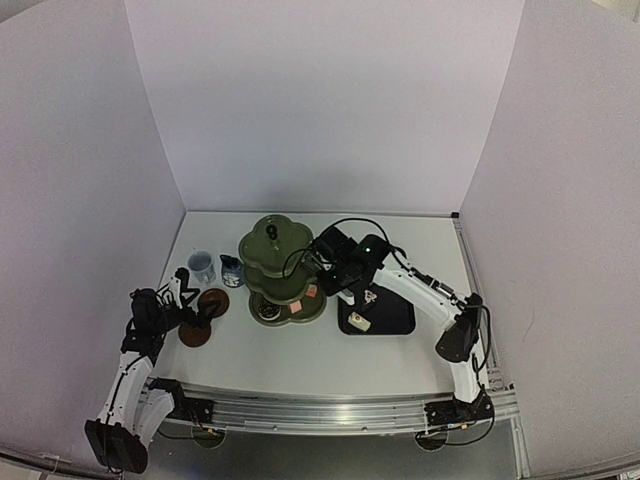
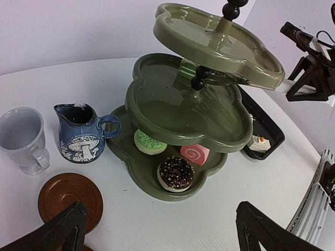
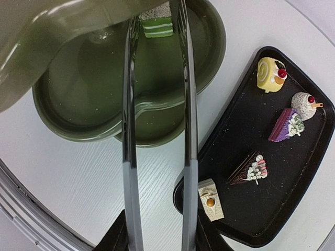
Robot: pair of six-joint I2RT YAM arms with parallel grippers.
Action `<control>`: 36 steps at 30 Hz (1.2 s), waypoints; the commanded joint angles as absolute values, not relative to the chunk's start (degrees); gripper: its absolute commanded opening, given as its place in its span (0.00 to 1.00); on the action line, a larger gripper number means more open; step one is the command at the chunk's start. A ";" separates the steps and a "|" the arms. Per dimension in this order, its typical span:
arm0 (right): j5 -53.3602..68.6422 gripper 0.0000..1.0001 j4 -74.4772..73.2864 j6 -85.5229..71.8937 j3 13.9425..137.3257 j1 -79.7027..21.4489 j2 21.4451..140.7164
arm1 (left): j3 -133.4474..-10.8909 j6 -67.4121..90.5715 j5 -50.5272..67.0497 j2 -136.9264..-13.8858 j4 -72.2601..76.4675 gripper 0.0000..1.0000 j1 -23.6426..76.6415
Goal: Serve the afternoon tea
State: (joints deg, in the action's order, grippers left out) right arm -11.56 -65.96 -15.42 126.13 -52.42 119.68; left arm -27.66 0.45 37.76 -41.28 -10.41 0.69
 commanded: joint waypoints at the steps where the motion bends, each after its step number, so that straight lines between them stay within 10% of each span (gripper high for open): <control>1: -9.26 0.34 -65.13 -16.83 124.24 -52.31 113.21 | -27.77 0.23 37.56 -41.05 -8.90 0.99 0.44; 36: -10.50 0.33 -73.33 -26.76 85.78 -52.18 83.90 | -28.07 0.09 37.63 -39.87 -9.66 0.99 0.44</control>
